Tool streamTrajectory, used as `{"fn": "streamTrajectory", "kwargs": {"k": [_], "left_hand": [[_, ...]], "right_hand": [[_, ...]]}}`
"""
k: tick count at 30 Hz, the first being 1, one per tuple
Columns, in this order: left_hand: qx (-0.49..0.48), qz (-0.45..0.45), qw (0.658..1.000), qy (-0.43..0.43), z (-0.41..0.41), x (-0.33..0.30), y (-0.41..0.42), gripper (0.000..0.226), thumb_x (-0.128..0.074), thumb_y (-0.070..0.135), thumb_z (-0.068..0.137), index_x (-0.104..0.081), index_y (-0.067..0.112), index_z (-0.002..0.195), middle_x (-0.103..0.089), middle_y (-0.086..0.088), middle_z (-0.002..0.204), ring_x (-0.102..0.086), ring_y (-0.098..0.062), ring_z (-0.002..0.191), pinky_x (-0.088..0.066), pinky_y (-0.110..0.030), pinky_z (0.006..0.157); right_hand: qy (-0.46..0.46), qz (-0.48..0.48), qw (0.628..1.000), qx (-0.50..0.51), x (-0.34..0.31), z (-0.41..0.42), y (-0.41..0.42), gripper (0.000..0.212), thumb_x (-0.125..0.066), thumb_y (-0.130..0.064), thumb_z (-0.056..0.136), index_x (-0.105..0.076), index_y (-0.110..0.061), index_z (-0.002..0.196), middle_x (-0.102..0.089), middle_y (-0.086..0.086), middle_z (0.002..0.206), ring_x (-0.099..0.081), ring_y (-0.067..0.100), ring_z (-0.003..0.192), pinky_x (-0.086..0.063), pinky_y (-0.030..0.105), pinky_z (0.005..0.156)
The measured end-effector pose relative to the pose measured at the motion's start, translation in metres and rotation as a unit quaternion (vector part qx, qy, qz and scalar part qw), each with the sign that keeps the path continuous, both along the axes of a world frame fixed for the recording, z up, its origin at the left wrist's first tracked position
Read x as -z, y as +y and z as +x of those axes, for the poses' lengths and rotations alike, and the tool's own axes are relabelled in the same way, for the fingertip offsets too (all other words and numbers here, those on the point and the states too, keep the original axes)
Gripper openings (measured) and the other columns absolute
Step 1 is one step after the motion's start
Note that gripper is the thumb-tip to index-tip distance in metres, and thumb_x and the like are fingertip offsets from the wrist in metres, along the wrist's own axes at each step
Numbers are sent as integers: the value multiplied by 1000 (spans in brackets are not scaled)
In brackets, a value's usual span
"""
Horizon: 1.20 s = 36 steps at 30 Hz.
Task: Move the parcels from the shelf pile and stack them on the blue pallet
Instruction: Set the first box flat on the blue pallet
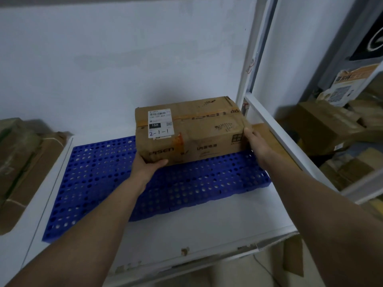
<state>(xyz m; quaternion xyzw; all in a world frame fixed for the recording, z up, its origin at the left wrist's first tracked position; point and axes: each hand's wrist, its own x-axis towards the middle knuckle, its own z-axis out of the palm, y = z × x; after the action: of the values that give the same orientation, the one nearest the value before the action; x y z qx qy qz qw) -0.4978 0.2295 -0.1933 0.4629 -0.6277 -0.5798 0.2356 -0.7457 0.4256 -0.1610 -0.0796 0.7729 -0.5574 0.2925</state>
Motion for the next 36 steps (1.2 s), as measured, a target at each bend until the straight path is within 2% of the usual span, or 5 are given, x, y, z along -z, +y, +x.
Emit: {"fn": "streamTrajectory", "kwargs": {"k": [5, 13, 18, 25, 36], "left_hand": [[-36, -54, 998, -2, -13, 13, 3, 83, -85, 13, 68, -38, 15, 136, -51, -6, 136, -48, -18, 120, -38, -26, 95], [-65, -76, 994, -34, -22, 15, 5, 75, -84, 7, 69, -38, 12, 129, -52, -8, 132, -46, -13, 112, -36, -23, 92], [-97, -91, 988, -74, -31, 15, 5, 68, -83, 10, 70, -39, 8, 122, -48, -14, 129, -47, -27, 120, -40, -31, 95], [-100, -119, 982, -111, -29, 18, 8, 63, -82, 13, 71, -41, 7, 118, -48, -15, 126, -47, -28, 119, -44, -41, 99], [-93, -130, 976, -148, -28, 13, 11, 65, -84, 13, 69, -42, 5, 117, -48, -17, 125, -47, -30, 119, -43, -44, 100]], "right_hand": [[1, 16, 1000, -1, 6, -11, -8, 62, -30, -57, 95, -31, -23, 147, -42, 6, 146, -37, 27, 134, -26, 48, 113], [21, 31, 999, 6, 13, -14, -12, 69, -27, -61, 93, -38, -15, 143, -48, 8, 140, -44, 27, 127, -31, 44, 111], [18, 49, 999, 6, 14, -16, -15, 73, -24, -64, 93, -30, -16, 148, -42, 9, 145, -38, 29, 133, -27, 45, 112], [16, 53, 998, 1, 16, -20, -15, 78, -23, -67, 91, -19, -19, 151, -31, 7, 153, -27, 28, 140, -17, 48, 116], [16, 56, 998, 10, 16, -18, -17, 79, -22, -66, 91, -19, -15, 151, -36, 11, 149, -33, 31, 136, -22, 47, 112]]}}
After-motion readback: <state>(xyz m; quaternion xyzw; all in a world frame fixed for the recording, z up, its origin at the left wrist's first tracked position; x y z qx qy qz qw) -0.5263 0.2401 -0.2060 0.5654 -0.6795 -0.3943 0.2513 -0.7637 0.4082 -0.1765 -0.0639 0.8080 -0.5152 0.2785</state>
